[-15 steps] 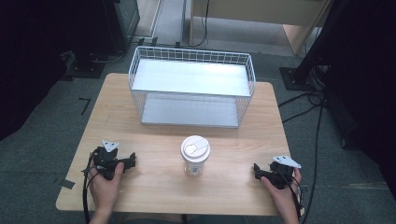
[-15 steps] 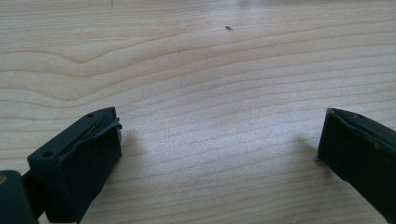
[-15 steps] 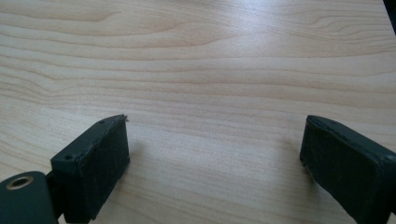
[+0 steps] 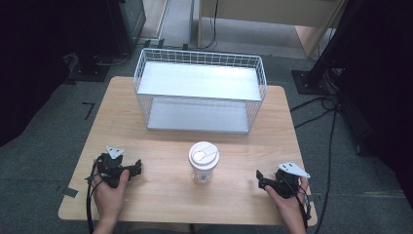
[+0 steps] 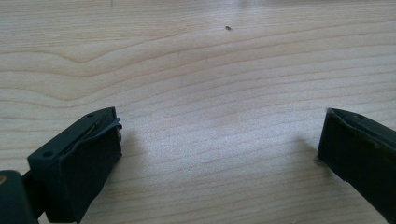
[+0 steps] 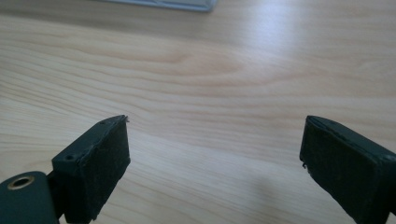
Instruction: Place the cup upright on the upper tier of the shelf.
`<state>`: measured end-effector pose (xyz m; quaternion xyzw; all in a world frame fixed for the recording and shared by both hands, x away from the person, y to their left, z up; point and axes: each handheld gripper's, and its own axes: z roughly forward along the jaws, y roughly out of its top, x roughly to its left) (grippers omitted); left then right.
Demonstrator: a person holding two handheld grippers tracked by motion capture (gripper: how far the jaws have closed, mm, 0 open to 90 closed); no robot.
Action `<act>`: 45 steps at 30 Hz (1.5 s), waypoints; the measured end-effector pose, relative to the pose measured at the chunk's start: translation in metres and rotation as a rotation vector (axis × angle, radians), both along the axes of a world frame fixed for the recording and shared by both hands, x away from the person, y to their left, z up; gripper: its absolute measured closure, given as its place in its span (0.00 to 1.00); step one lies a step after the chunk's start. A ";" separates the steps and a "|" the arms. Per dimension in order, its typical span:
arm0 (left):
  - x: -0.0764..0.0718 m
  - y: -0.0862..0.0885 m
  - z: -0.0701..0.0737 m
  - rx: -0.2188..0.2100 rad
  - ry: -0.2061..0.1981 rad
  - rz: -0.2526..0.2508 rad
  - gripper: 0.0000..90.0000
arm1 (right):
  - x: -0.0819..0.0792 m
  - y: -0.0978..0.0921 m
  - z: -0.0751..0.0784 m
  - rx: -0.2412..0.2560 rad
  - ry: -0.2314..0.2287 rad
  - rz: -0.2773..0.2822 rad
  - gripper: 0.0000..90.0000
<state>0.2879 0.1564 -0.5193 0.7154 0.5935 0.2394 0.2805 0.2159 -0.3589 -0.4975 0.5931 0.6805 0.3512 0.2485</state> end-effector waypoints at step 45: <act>0.000 0.000 0.000 0.001 0.000 0.000 0.00 | 0.002 0.144 0.033 0.117 -0.122 0.378 0.03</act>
